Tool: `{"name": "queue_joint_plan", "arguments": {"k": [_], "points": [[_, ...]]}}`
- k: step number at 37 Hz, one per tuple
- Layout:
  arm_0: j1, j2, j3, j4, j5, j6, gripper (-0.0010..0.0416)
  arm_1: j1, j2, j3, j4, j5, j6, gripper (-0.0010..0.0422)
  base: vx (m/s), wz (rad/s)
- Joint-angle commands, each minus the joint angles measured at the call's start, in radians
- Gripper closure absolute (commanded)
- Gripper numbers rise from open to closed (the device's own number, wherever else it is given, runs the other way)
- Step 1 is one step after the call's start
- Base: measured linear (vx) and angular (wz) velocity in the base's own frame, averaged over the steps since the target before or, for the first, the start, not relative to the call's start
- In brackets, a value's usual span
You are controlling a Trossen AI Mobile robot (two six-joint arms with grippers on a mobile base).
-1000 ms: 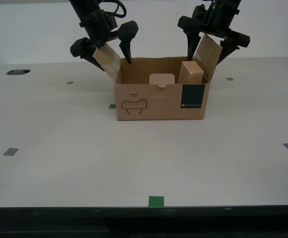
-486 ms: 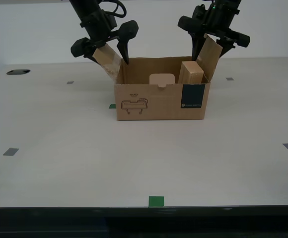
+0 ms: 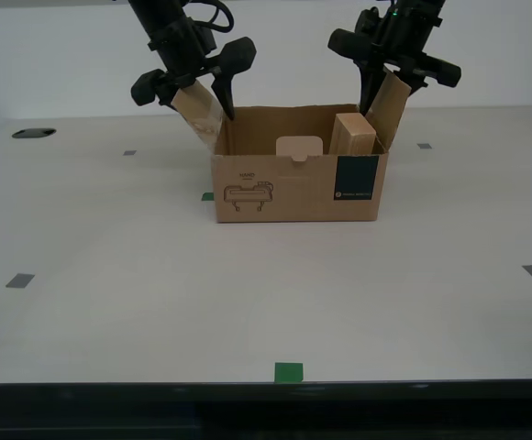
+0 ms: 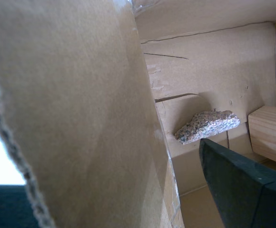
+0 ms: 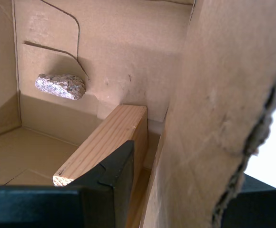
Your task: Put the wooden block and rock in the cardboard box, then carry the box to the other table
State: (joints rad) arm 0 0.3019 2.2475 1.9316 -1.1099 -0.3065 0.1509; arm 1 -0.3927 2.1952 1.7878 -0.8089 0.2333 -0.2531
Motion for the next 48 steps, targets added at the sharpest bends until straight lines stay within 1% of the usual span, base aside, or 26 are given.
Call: {"name": "queue_joint_plan", "arguments": {"k": [1, 9, 14, 16, 18, 20, 21, 22, 23, 24, 26, 28, 29, 31, 34, 38, 48], "points": [[0.000, -0.001, 0.001, 0.003, -0.003, -0.001, 0.0287, -0.001, -0.002, 0.000, 0.000, 0.003, -0.002, 0.0210, 0.000, 0.000], [0.001, -0.001, 0.001, 0.003, -0.003, 0.000, 0.0290, -0.001, -0.002, 0.000, 0.002, 0.003, -0.002, 0.0260, 0.000, 0.000], [0.001, -0.001, 0.001, 0.002, -0.003, 0.000, 0.0291, -0.001, -0.002, 0.000, 0.004, 0.003, -0.002, 0.0304, 0.000, 0.000], [0.001, -0.001, 0.001, 0.002, -0.003, 0.002, 0.0298, -0.001, -0.002, 0.000, 0.004, 0.003, -0.002, 0.0325, 0.000, 0.000], [0.001, -0.001, 0.001, 0.002, -0.003, 0.003, 0.0316, -0.001, -0.002, 0.000, 0.004, 0.003, -0.002, 0.0350, 0.000, 0.000], [0.001, -0.001, 0.001, 0.002, -0.004, 0.003, 0.0342, -0.001, -0.002, 0.000, 0.004, 0.003, -0.001, 0.0377, 0.000, 0.000], [0.001, -0.001, 0.001, 0.002, -0.004, 0.003, 0.0358, -0.001, -0.002, 0.000, 0.004, 0.003, 0.002, 0.0394, 0.000, 0.000], [0.001, -0.001, 0.001, 0.002, -0.004, 0.003, 0.0382, -0.001, -0.002, 0.000, 0.004, 0.003, 0.006, 0.0414, 0.000, 0.000], [0.001, 0.000, 0.001, 0.002, -0.004, 0.002, 0.0403, -0.001, -0.002, 0.000, 0.003, 0.003, 0.006, 0.0418, 0.000, 0.000], [0.001, 0.002, 0.001, 0.002, -0.005, 0.001, 0.0414, -0.001, -0.002, -0.001, 0.004, 0.003, 0.006, 0.0411, 0.000, 0.000], [0.001, 0.003, 0.001, 0.000, -0.013, 0.002, 0.0401, -0.001, -0.002, -0.002, 0.004, 0.003, 0.003, 0.0408, 0.000, 0.000], [0.001, 0.005, 0.001, -0.002, -0.016, 0.002, 0.0405, -0.001, -0.002, -0.005, 0.005, 0.003, 0.002, 0.0417, 0.000, 0.000], [0.001, 0.005, 0.000, -0.002, -0.016, 0.002, 0.0410, -0.001, -0.002, -0.006, 0.006, 0.003, 0.002, 0.0414, 0.000, 0.000], [0.001, 0.005, 0.000, -0.002, -0.016, 0.002, 0.0405, -0.001, -0.002, -0.007, 0.006, 0.002, 0.002, 0.0413, 0.000, 0.000], [0.001, 0.005, 0.000, -0.002, -0.016, 0.003, 0.0408, -0.001, -0.002, -0.007, 0.008, 0.001, -0.001, 0.0413, 0.000, 0.000], [0.001, 0.005, 0.000, -0.003, -0.016, 0.004, 0.0407, -0.001, -0.002, -0.007, 0.011, -0.016, -0.002, 0.0413, 0.000, 0.000], [0.002, 0.005, 0.000, -0.017, -0.016, 0.007, 0.0407, -0.001, -0.002, -0.007, 0.034, -0.016, -0.007, 0.0413, 0.000, 0.000]]}}
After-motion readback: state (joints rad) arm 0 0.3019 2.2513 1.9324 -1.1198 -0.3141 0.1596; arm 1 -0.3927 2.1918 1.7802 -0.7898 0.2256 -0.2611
